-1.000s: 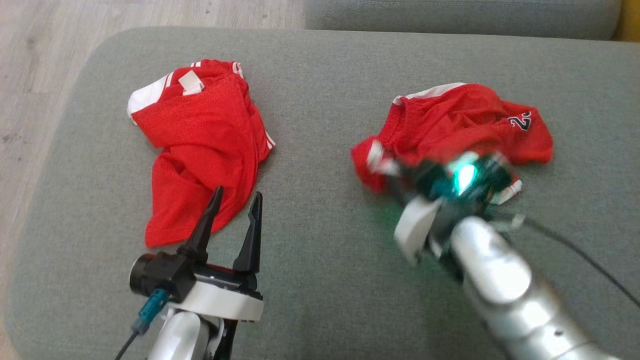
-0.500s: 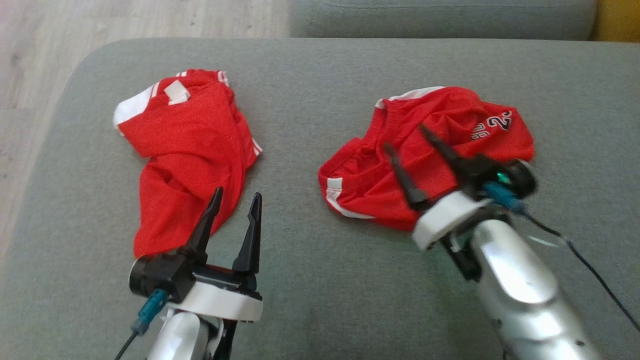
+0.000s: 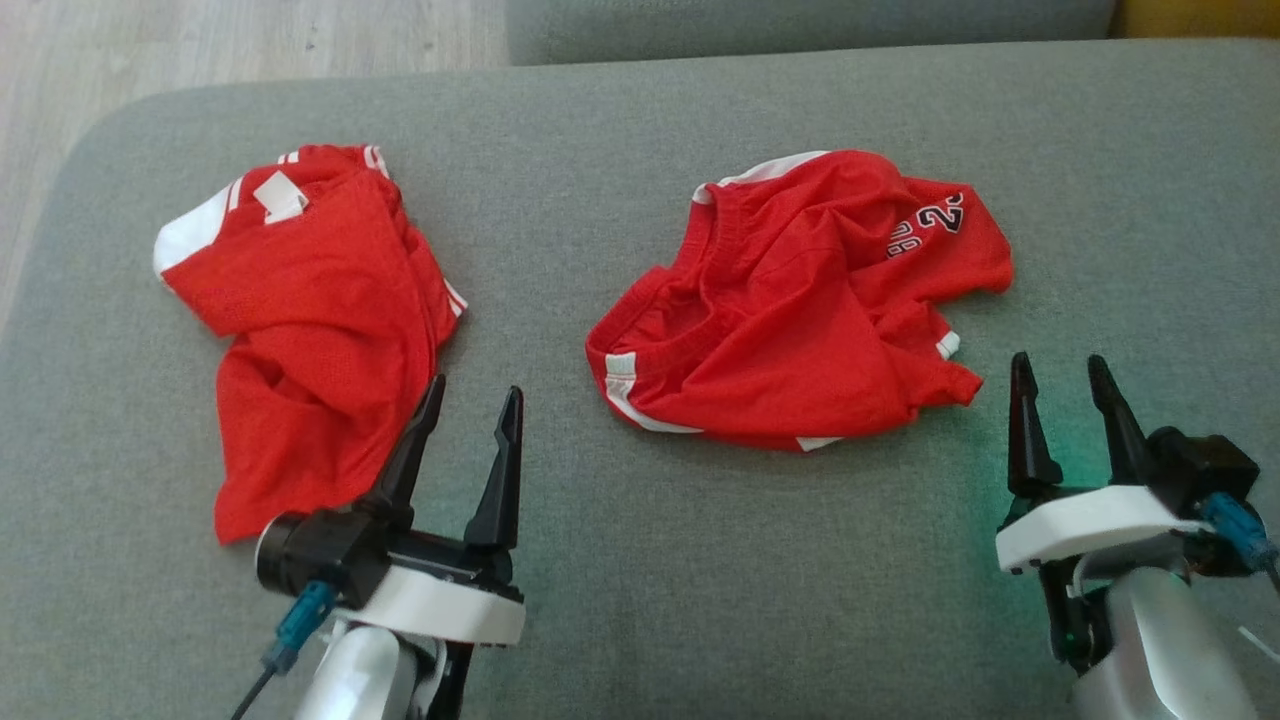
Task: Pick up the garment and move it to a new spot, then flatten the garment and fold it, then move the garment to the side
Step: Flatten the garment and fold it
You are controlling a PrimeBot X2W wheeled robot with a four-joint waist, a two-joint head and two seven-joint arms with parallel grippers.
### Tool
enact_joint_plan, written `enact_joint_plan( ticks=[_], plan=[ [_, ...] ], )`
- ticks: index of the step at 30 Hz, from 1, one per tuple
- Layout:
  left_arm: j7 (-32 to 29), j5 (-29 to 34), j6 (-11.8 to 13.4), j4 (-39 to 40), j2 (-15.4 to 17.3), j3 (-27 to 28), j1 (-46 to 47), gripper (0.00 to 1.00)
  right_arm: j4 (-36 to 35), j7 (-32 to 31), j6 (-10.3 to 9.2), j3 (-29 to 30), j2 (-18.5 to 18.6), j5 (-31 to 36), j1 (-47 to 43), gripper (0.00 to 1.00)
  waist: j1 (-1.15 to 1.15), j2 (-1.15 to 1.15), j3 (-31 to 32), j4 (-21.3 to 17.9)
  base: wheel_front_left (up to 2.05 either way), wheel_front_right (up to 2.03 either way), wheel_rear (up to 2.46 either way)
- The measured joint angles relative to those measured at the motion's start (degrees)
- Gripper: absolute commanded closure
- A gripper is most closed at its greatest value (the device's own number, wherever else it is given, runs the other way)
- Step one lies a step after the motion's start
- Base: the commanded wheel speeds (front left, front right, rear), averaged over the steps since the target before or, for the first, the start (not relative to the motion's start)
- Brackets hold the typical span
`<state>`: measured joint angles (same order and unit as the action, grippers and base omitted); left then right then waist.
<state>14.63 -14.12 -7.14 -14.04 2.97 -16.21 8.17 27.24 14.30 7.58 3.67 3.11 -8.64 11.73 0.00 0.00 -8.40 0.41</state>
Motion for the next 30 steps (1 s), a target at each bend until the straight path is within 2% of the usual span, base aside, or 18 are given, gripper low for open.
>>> enact_joint_plan(
  ticks=[3, 8, 11, 15, 19, 27, 28, 29, 30],
  plan=[
    [0.0, 0.0, 0.0, 0.0, 0.0, -0.1, 0.1, 0.0, 1.8, -0.6, 0.0, 1.2, -0.4, 0.8, 1.0, 0.0, 0.01, 0.0, -0.6, 0.0, 0.0, 0.0, 0.0],
    [0.0, 0.0, 0.0, -0.4, 0.0, -0.5, 0.5, 0.0, 6.7, -5.6, 0.0, 3.2, -0.4, 4.9, 5.2, 0.0, 0.01, 0.0, -1.2, 1.3, 0.0, 0.0, 0.0],
    [0.0, 0.0, 0.0, -0.5, 0.0, -0.6, 1.0, 0.0, 9.0, -8.1, 0.0, 2.5, -0.4, 5.0, 7.4, 0.0, 0.01, 0.0, -1.4, 2.5, 0.0, 0.0, 0.0],
    [0.0, 0.0, 0.0, -0.7, 0.0, -0.6, 1.0, 0.0, 11.4, -8.9, 0.0, 1.2, -0.4, 3.6, 7.9, 0.0, 0.01, 0.0, -1.8, 3.5, 0.0, 0.0, 0.0],
    [0.0, 0.0, 0.0, -0.7, 0.0, -0.6, 1.0, 0.0, 14.7, -8.5, 0.0, 2.8, -0.3, 4.0, 8.5, 0.0, 0.01, 0.0, -2.3, 3.9, 0.0, 0.0, 0.0],
    [0.0, 0.0, 0.0, -0.8, 0.0, -0.9, 1.0, 0.0, 22.2, -8.2, 0.0, 1.0, -0.3, 4.2, 15.7, 0.0, 0.01, 0.0, -2.8, 4.1, 0.0, 0.0, 0.0],
    [0.0, 0.0, 0.0, -0.9, 0.0, -0.9, 1.0, 0.0, 23.1, -8.2, 0.0, 0.7, -0.3, 4.2, 16.1, 0.64, 0.01, 0.0, -2.8, 4.1, 0.0, 0.0, 0.0],
    [0.0, 0.0, 0.0, -1.0, 0.0, -0.9, 1.0, 0.0, 23.8, -8.2, 0.0, 0.7, -0.3, 4.3, 16.4, 1.0, 0.01, 0.0, -2.8, 4.1, 0.0, 0.0, 0.0],
    [0.0, 0.0, 0.0, -1.1, 0.0, -0.9, 1.1, 0.0, 24.2, -8.1, 0.0, 0.8, -0.3, 4.7, 16.5, 1.0, 0.01, 0.0, -2.8, 4.1, 0.0, 0.0, 0.0]
  ],
)
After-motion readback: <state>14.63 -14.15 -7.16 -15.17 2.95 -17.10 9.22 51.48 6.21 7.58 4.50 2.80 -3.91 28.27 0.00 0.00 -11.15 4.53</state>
